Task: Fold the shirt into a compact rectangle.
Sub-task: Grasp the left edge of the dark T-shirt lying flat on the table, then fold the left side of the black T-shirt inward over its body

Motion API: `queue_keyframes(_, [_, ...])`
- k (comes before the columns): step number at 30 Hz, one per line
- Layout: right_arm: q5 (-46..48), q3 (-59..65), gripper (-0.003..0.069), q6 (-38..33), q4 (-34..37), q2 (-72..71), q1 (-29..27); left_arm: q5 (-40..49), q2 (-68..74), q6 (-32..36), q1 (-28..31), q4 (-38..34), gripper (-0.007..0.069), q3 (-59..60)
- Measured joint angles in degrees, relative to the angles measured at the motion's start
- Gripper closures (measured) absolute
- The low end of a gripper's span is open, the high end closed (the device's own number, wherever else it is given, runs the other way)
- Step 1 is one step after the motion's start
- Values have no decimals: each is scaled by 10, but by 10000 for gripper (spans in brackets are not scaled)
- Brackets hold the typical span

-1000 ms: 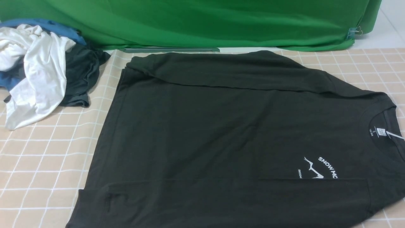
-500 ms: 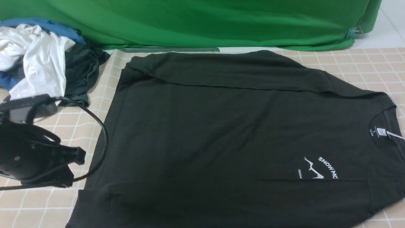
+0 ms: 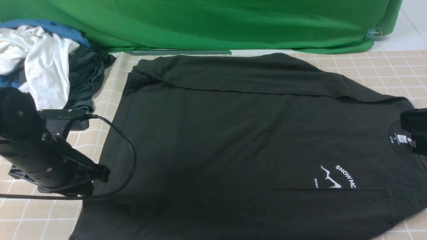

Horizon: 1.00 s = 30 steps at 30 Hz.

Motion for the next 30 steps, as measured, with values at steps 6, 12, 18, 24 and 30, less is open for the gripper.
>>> queue_keyframes(6, [-15,0,622,-3,0,0,0,-13,42,-1,0,-4,253,0])
queue_keyframes(12, [-15,0,622,-6,0,0,0,-11,54,3,0,-13,330,0])
queue_keyframes(18, [-15,0,620,-7,0,0,0,8,55,4,0,-18,553,0])
queue_keyframes(24, [-15,-1,617,-7,0,0,0,34,46,20,0,-18,592,-14])
queue_keyframes(30, [-15,-1,617,-7,0,0,0,73,-7,24,0,-22,592,-66])
